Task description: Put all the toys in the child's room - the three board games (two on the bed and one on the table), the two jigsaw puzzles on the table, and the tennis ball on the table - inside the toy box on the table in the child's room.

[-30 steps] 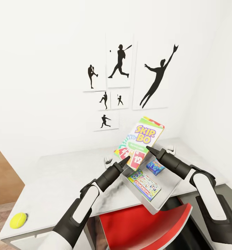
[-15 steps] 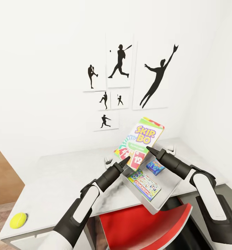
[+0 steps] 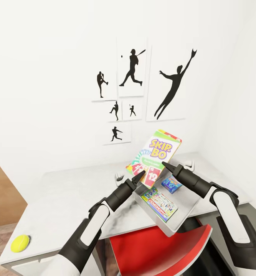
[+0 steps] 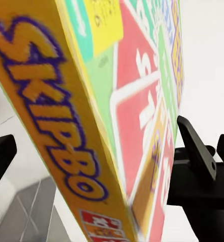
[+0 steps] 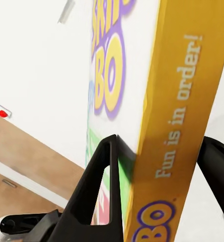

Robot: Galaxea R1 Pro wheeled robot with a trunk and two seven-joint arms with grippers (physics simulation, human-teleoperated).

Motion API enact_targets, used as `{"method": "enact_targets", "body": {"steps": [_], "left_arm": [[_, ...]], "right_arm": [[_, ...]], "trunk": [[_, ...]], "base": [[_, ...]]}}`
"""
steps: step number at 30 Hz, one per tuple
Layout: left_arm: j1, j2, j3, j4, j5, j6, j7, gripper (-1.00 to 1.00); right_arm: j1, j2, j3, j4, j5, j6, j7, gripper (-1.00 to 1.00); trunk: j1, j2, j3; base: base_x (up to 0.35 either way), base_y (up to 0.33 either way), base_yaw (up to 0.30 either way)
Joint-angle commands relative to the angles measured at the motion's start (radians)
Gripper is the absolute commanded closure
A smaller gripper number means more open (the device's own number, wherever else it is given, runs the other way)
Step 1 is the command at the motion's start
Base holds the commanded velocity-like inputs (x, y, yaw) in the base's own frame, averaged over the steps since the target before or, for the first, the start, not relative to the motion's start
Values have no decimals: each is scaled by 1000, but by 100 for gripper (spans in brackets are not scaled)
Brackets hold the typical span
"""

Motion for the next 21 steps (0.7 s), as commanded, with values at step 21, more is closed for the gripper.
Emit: {"method": "enact_targets", "body": {"steps": [21], "left_arm": [[-6,75,268,23,10,152,98,-100]], "right_arm": [[-188,-9,-132,262,-9,107,-216,100]], "trunk": [[1,-2,-2]], "base": [[0,0,0]]}}
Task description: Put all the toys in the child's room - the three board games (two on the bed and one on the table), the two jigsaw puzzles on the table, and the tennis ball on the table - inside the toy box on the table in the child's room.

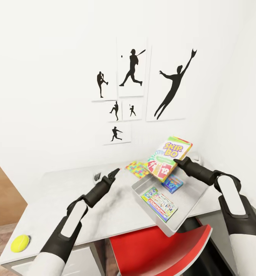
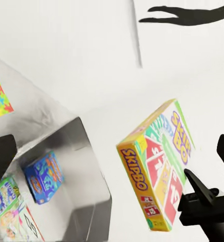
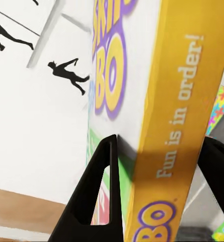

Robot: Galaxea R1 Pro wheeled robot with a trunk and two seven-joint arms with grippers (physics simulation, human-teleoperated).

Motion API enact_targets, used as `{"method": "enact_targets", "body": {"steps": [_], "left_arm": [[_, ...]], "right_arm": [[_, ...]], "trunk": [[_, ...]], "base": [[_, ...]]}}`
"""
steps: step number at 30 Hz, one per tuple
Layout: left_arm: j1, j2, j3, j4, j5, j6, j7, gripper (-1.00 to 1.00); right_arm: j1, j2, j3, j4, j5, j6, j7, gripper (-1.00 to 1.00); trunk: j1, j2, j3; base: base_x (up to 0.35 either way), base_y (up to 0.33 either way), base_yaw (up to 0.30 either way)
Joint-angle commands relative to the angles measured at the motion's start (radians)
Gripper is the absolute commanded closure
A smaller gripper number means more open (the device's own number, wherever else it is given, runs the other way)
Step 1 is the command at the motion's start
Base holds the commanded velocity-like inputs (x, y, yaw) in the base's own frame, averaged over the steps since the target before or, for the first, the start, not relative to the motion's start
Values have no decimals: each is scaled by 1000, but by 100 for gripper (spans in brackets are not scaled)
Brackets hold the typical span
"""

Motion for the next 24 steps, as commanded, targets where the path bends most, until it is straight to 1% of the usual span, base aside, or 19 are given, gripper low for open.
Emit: {"method": "enact_targets", "body": {"steps": [1,6,7,8,9,10,11,12,13,15,17,21,24], "left_arm": [[-1,4,16,4,10,11,14,-100],[0,17,77,15,14,18,101,-100],[0,19,87,17,14,19,119,-100],[0,19,87,17,14,19,119,-100],[0,20,96,18,15,20,136,-100],[0,22,115,19,16,22,162,-100],[0,22,115,19,16,22,162,-100],[0,23,124,19,16,23,172,-100],[1,24,145,18,18,24,186,-100],[3,24,164,14,19,30,196,-100],[3,25,179,11,19,45,201,-100],[3,25,195,-3,20,87,207,-100],[3,25,200,-18,20,111,209,-100]], "right_arm": [[-15,-3,-8,21,-9,26,-7,100],[-52,-22,-25,83,-10,109,-23,100],[-56,-24,-27,89,-11,119,-26,100],[-56,-24,-27,89,-11,119,-26,100],[-60,-26,-30,94,-10,127,-29,100],[-64,-28,-33,102,-11,138,-38,100],[-64,-28,-33,102,-11,138,-38,100],[-66,-29,-34,105,-11,143,-45,100],[-68,-28,-35,111,-11,149,-69,100],[-70,-25,-35,122,-11,153,-111,100],[-76,-22,-34,135,-12,156,-171,100],[-89,-16,-34,149,-16,158,-285,100],[-94,-10,-34,154,-26,159,-335,100]], "trunk": [[1,-2,-2],[1,-2,-2],[1,-2,-2],[1,-2,-2],[1,-2,-2],[1,-2,-2],[1,-2,-2],[1,-2,-2],[1,-2,-2],[1,-2,-2],[1,-2,-2],[1,-2,-2],[1,-2,-2]], "base": [[0,0,0],[0,0,0],[0,0,0],[0,0,0],[0,0,0],[0,0,0],[0,0,0],[0,0,0],[0,0,0],[0,0,0],[0,0,0],[0,0,0],[0,0,0]]}}
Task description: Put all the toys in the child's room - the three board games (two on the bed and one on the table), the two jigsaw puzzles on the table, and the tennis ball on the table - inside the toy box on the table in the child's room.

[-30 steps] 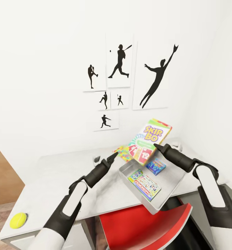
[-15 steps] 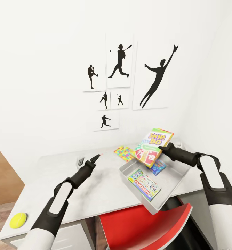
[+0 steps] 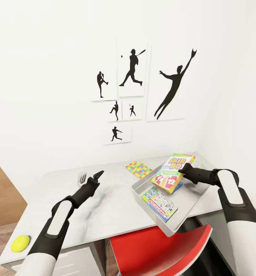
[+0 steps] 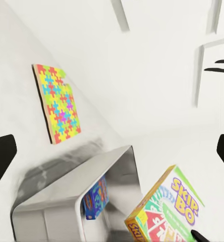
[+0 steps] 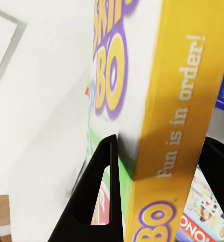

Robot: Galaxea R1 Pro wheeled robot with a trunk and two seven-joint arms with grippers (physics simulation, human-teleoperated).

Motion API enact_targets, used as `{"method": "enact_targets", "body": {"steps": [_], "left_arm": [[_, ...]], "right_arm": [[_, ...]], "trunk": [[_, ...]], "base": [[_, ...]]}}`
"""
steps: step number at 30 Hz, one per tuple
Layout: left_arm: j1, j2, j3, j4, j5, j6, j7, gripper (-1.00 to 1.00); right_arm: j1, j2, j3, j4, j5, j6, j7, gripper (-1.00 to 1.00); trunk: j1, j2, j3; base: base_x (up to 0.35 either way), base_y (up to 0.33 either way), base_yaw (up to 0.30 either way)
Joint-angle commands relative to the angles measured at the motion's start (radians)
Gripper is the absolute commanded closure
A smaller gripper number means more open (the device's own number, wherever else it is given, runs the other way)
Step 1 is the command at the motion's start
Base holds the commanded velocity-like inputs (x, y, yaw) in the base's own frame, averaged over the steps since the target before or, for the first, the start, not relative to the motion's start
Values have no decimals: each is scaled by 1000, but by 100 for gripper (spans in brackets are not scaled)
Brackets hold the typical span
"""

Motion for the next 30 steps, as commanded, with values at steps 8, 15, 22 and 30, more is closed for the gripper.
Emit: {"method": "enact_targets", "body": {"steps": [8,15,22,30], "left_arm": [[-5,-1,8,-13,5,49,0,-100],[-10,-5,8,-18,5,72,1,-100],[-11,-6,8,-19,5,77,2,-100],[-12,-7,5,-19,5,78,2,-100]], "right_arm": [[-6,11,-2,14,-28,-2,-81,100],[-19,15,-3,47,-37,-3,-108,100],[-60,40,-4,164,-55,-8,-111,100],[-103,55,-4,282,-103,-26,-102,100]], "trunk": [[1,-2,-2],[1,-2,-4],[1,-2,-12],[1,-2,-24]], "base": [[0,0,0],[0,0,0],[0,0,0],[0,0,0]]}}
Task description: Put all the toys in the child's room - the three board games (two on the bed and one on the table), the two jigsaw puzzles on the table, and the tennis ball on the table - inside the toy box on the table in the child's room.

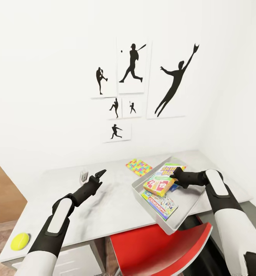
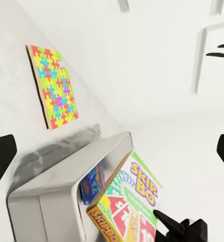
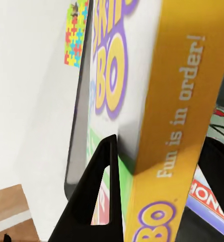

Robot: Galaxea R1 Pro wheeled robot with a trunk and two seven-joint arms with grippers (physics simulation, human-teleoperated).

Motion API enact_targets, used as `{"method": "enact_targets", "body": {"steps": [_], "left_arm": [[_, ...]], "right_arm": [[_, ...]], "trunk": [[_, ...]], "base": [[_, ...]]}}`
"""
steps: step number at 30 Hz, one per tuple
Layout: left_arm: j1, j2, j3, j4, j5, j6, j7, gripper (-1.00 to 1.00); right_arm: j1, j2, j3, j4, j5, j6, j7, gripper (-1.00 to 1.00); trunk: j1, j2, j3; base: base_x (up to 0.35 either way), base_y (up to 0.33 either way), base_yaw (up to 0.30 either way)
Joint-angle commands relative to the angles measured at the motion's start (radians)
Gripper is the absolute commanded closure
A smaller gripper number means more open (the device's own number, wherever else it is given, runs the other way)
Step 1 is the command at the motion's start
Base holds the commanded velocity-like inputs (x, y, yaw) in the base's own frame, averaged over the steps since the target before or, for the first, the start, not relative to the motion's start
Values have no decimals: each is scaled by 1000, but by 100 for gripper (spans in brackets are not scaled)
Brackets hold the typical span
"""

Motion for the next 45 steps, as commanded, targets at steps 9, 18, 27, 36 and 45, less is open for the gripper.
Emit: {"method": "enact_targets", "body": {"steps": [9,18,27,36,45], "left_arm": [[-2,-1,3,0,3,9,-1,-100],[-2,-2,2,0,2,9,-1,-100],[-3,-5,0,0,2,9,-1,-100],[-4,-6,-1,0,1,9,-1,-100],[-4,-7,-1,0,0,9,0,-100]], "right_arm": [[-12,-1,-1,32,-93,-6,-8,100],[-14,-6,-3,41,-130,-9,-7,100],[-14,-15,-38,42,-139,-42,-7,100],[-15,-37,-60,43,-139,-85,-7,100],[-15,-42,-63,42,-141,-152,-1,100]], "trunk": [[1,-2,-16],[1,-2,-31],[1,-2,-42],[1,-2,-45],[1,-2,-45]], "base": [[0,0,0],[0,0,3],[0,0,31],[0,0,10],[0,0,2]]}}
